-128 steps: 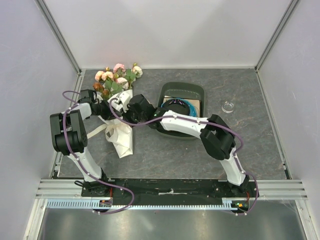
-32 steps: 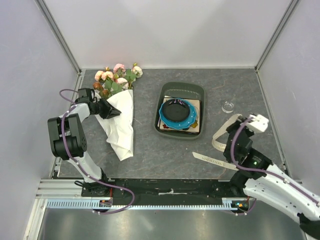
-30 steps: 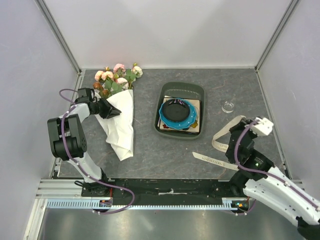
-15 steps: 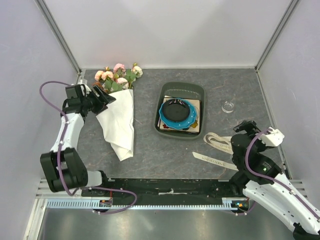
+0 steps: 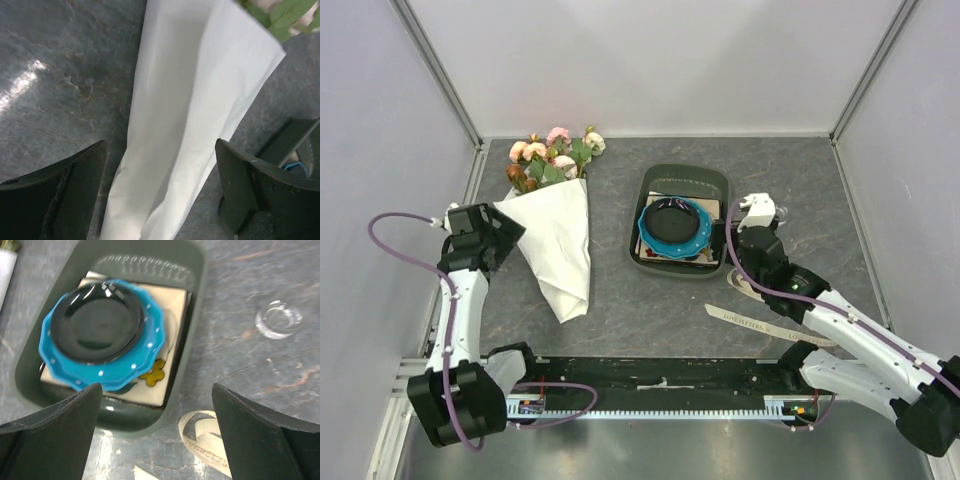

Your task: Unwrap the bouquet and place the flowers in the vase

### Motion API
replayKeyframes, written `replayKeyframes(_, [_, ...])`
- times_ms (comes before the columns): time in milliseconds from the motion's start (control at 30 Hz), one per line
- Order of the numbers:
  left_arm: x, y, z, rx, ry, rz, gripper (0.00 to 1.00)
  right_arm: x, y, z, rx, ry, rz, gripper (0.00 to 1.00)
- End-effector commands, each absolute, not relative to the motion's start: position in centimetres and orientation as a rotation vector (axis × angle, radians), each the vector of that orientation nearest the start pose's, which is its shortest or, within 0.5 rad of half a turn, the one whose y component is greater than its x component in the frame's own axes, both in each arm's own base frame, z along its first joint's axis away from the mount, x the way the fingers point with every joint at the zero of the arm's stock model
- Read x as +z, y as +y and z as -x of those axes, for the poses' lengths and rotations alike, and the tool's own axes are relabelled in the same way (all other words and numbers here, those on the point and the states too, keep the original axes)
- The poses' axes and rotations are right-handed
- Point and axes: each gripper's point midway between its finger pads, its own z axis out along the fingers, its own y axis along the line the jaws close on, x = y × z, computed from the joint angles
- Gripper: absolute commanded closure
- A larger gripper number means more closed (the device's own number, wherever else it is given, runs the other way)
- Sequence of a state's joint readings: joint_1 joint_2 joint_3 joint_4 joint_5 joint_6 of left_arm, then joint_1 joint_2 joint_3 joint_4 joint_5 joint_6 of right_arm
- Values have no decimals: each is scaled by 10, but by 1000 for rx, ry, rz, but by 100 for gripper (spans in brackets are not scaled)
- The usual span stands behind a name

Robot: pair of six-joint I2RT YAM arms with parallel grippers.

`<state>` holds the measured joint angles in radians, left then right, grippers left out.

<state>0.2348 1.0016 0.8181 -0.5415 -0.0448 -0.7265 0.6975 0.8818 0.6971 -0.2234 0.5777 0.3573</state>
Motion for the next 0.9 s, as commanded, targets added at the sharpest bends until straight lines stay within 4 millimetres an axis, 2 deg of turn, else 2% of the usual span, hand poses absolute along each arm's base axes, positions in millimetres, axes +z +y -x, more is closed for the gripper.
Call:
replayKeyframes(0, [140,-4,-307,-561,2174,887,8,219,171,-279,350,1899,137,2])
replayKeyframes(67, [137,-22,-311,-700,2198,844,11,223,173,-278,382,1876,128,2])
replayKeyframes(100, [138,-38,-315,-826,2200,786,16,223,174,-277,395,1874,121,2])
replayKeyframes(133, [143,-45,-318,-892,2187,747,29,226,174,-276,415,1865,110,2])
replayKeyframes(167, [149,-55,-319,-950,2172,702,31,227,175,-275,428,1861,107,2])
replayKeyframes(233, [170,-73,-325,-1041,2079,563,32,228,181,-271,478,1861,113,2])
replayKeyframes(300, [188,-105,-323,-1139,2041,395,32,227,189,-268,520,1864,131,2])
replayKeyframes(333, [195,-117,-326,-1177,2022,331,28,227,196,-269,550,1864,148,2])
replayKeyframes(367, [196,-139,-322,-1235,2044,254,26,227,207,-265,606,1870,185,2])
replayKeyframes(400, [211,-163,-317,-1319,2043,126,25,230,214,-265,637,1868,201,2])
replayKeyframes(433, [202,-174,-316,-1364,2097,94,24,226,221,-268,651,1882,217,2])
replayKeyframes(467, [205,-186,-312,-1389,2115,49,24,227,231,-265,684,1888,247,2])
replayKeyframes(500, [208,-186,-315,-1366,2120,54,23,236,238,-267,696,1876,259,2])
replayKeyframes(567, [212,-180,-309,-1296,2134,63,21,233,257,-266,702,1896,306,2])
replayKeyframes(600, [218,-175,-308,-1241,2121,56,19,247,265,-267,710,1871,315,2])
replayKeyframes(633, [219,-168,-310,-1150,2107,38,9,245,276,-268,708,1876,334,2])
replayKeyframes(667, [233,-164,-303,-1117,2066,5,5,249,294,-258,735,1860,380,2])
replayKeyframes(700, [234,-162,-299,-1101,2054,-6,3,263,299,-261,711,1828,357,2])
replayKeyframes(733, [237,-162,-296,-1096,2044,-27,2,263,315,-251,727,1825,385,2])
replayKeyframes(800, [242,-160,-285,-1088,2047,-22,1,289,331,-250,807,1753,326,2])
replayKeyframes(867, [251,-159,-279,-1096,2018,-11,0,296,345,-242,874,1727,329,2])
